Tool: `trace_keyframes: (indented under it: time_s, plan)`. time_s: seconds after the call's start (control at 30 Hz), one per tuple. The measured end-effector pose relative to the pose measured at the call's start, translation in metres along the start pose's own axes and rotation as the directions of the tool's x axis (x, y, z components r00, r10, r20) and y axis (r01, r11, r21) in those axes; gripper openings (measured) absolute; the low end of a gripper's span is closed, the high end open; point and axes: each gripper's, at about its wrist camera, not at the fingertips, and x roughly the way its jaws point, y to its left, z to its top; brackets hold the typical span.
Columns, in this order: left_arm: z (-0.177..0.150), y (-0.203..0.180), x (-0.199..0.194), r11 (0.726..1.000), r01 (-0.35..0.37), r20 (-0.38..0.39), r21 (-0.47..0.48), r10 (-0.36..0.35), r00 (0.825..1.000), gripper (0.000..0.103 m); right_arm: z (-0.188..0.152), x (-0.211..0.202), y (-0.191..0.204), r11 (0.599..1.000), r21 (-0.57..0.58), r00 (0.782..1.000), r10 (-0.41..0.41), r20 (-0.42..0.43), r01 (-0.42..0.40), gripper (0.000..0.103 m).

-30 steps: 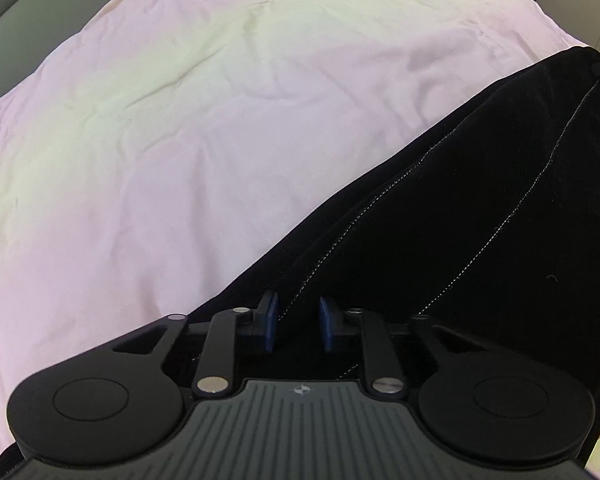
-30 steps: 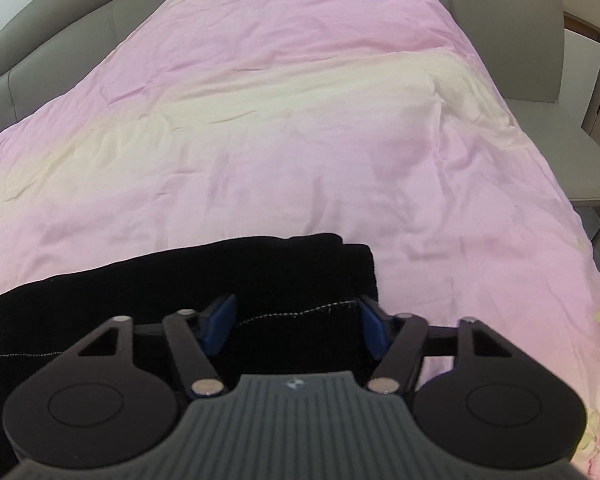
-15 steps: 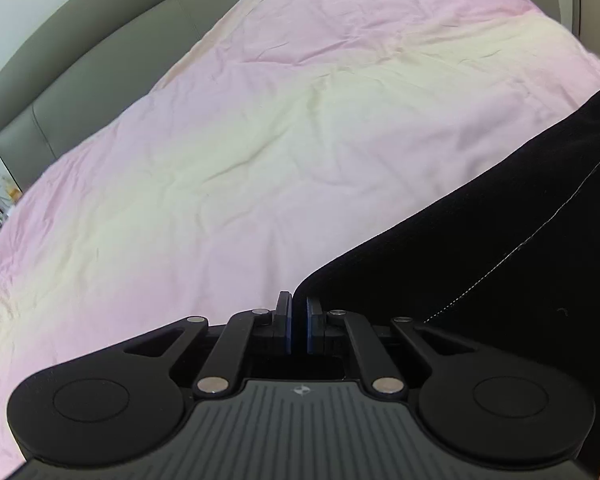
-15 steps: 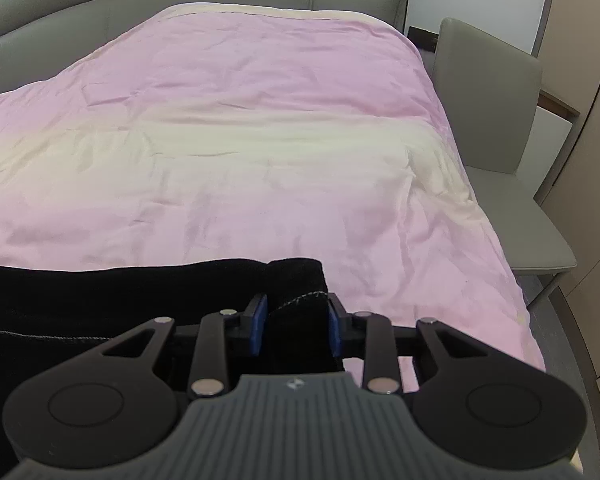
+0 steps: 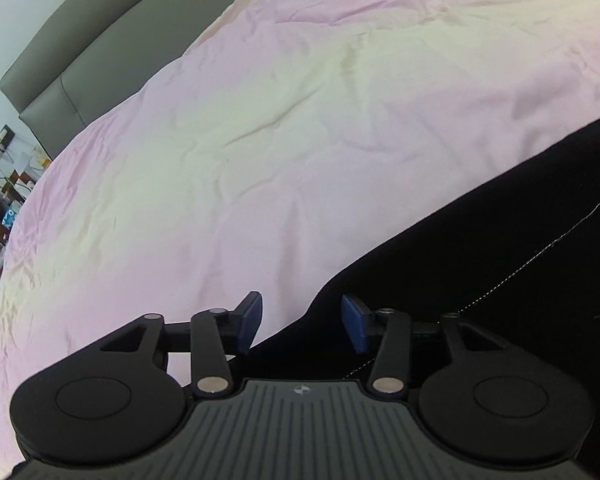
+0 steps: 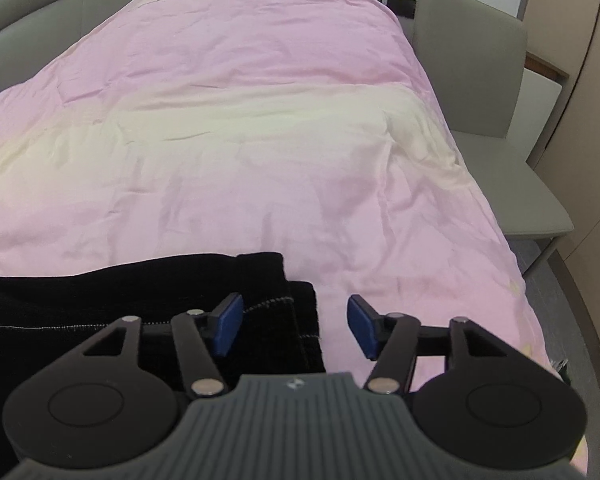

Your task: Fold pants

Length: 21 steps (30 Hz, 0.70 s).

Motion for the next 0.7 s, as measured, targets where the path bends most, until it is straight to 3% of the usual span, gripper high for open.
trace_keyframes:
  time_s: [0.23, 0.33, 0.5, 0.63, 0.7]
  plan:
    - [-0.034, 0.017, -0.061, 0.992, 0.110, 0.048, -0.055, -0.108, 0.993, 0.057, -0.048, -0.036, -0.056, 0.961, 0.253, 0.992, 0.123, -0.026, -0.112, 0.057]
    - [-0.056, 0.016, -0.087, 0.990, 0.126, 0.039, -0.069, -0.124, 0.992, 0.057, -0.078, -0.038, -0.066, 0.922, 0.349, 0.982, 0.189, -0.029, -0.167, 0.046]
    - [-0.091, 0.023, -0.114, 0.973, 0.169, 0.007, -0.157, -0.170, 0.986, 0.057, -0.112, -0.023, -0.066, 0.876, 0.435, 0.966, 0.252, -0.053, -0.205, 0.045]
    - [-0.120, 0.026, -0.134, 0.956, 0.184, -0.032, -0.230, -0.197, 0.980, 0.057, -0.117, 0.000, -0.065, 0.767, 0.568, 0.933, 0.361, 0.003, -0.298, 0.047]
    - [-0.135, 0.024, -0.144, 0.949, 0.187, -0.055, -0.255, -0.208, 0.977, 0.057, -0.117, 0.016, -0.057, 0.755, 0.600, 0.938, 0.345, -0.019, -0.265, 0.048]
